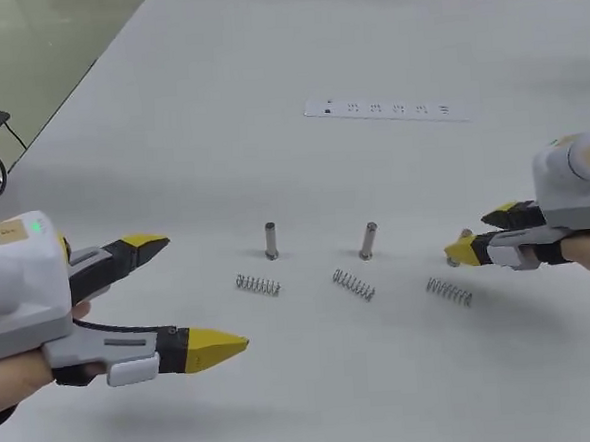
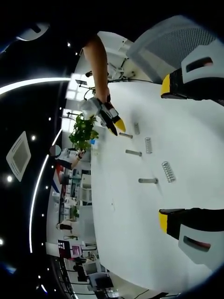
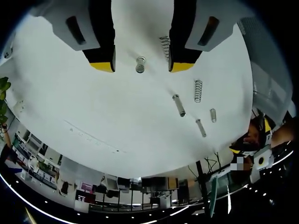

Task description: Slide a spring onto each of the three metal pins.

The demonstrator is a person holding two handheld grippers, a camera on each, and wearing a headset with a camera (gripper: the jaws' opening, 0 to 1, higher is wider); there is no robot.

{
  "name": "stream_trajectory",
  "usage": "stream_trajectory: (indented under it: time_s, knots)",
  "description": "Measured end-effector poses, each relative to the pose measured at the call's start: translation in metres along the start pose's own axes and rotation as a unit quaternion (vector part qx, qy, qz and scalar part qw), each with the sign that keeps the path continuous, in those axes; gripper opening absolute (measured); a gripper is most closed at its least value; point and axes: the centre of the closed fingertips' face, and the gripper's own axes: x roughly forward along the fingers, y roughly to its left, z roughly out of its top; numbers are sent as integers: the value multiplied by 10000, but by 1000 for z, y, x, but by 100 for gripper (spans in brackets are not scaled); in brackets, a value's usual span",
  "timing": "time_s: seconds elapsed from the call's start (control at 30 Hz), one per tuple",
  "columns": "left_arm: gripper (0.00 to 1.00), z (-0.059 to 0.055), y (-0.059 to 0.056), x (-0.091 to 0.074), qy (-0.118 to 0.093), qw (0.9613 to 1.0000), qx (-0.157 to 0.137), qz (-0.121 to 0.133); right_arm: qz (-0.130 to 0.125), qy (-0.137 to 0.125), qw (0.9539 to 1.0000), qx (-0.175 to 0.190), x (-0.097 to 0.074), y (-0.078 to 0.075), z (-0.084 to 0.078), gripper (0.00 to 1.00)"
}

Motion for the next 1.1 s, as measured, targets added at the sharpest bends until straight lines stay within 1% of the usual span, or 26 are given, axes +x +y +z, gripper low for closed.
stream_trajectory:
  time_s: [0.2, 0.4, 0.6, 0.77, 0.93, 1.1]
  knots:
    - [95, 0, -1, 1, -14, 10000, -3, -6, -45, -95, 9999, -54, -6, 1, 0, 54]
    - [95, -1, -1, 2, -3, 10000, -6, -7, -43, -138, 9998, -111, -12, 4, -4, 58]
    - [95, -1, -3, 3, -7, 10000, -5, -17, 23, -101, 9997, -229, -15, 9, -9, 59]
    - [95, -1, -2, 3, -16, 10000, -10, -9, 64, -31, 9987, -500, -21, 16, -14, 59]
    - [95, -1, -1, 2, -21, 10000, -10, 5, 101, 24, 9979, -642, -25, 20, -18, 56]
    - [95, -1, -2, 1, -26, 10000, -12, 3, 177, 111, 9974, -685, -26, 24, -23, 52]
